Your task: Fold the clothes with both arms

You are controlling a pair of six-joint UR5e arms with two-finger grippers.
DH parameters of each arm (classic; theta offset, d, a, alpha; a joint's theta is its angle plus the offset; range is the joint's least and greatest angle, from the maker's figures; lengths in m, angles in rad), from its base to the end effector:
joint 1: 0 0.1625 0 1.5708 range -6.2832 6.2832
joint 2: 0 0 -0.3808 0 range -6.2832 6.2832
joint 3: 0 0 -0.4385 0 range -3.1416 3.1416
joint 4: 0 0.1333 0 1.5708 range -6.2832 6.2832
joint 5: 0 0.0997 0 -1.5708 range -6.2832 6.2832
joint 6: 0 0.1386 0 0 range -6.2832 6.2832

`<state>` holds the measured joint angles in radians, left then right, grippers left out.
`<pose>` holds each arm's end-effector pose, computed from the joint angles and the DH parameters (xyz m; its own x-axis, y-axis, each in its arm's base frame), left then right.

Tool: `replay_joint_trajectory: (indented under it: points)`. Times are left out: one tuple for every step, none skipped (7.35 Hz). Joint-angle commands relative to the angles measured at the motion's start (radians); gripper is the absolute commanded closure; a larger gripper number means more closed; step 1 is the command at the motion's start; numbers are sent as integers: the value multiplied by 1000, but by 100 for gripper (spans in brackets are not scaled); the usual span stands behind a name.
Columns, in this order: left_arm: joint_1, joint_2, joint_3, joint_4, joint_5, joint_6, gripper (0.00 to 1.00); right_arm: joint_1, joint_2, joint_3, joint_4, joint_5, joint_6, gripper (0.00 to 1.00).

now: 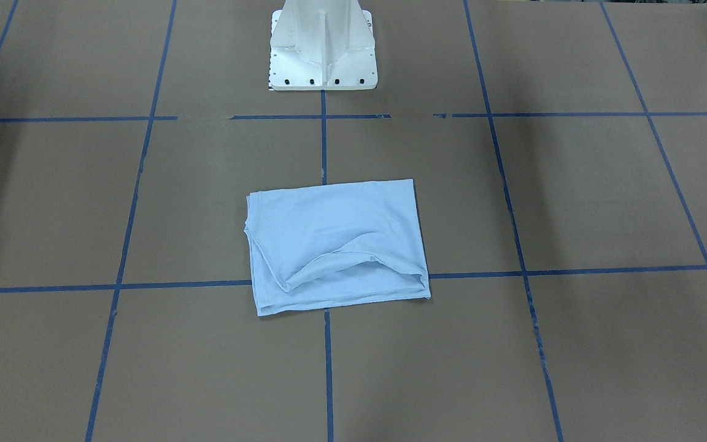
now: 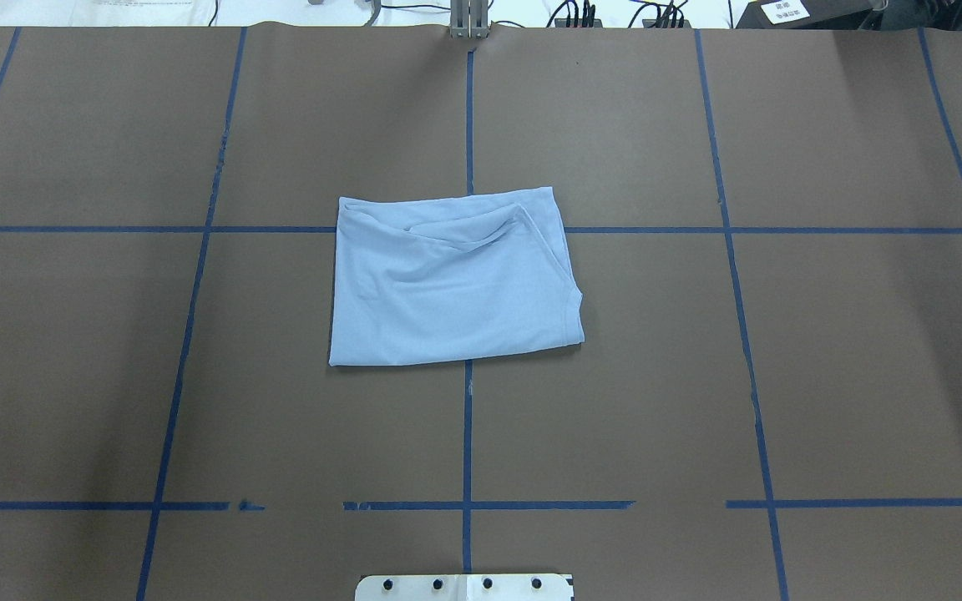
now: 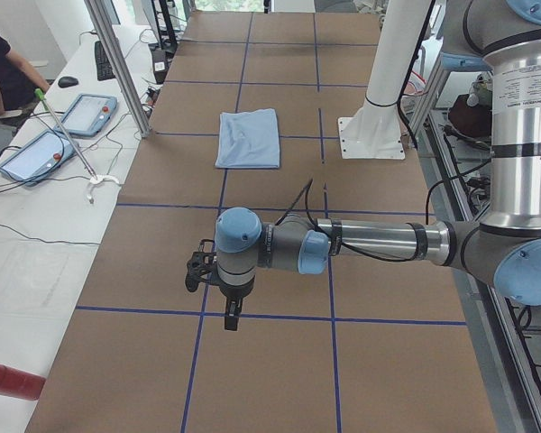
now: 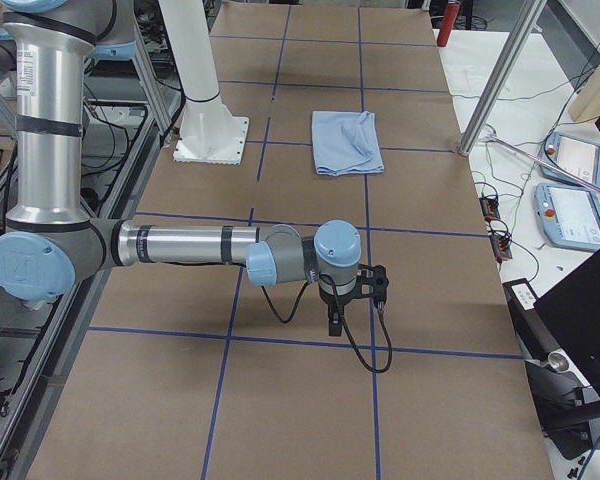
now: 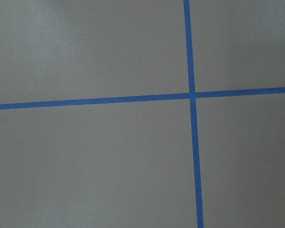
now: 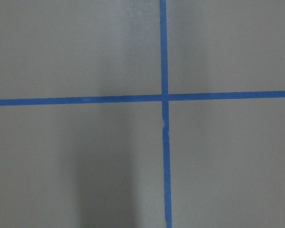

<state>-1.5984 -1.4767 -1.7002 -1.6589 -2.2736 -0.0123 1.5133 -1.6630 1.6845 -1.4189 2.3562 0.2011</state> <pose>-0.0579 -0.5130 0.6188 0.7645 0.0463 -0.6429 0.0368 0.9927 0.1152 0.0054 -0.5196 0.6116 0.6961 0.0373 0.7169 -0.0841 0.9960 0.0299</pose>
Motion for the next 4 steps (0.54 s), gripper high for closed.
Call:
replay_joint_trajectory:
  points:
    - [0, 6, 1, 1, -1, 0, 0, -1, 0, 0, 0, -3, 0, 0]
    - [0, 7, -2, 1, -3, 0, 0, 1, 0, 1, 0, -3, 0, 0]
    - [0, 7, 1, 1, -32, 0, 0, 1, 0, 1, 0, -2, 1, 0]
    - [0, 9, 1, 1, -44, 0, 0, 1, 0, 3, 0, -2, 0, 0]
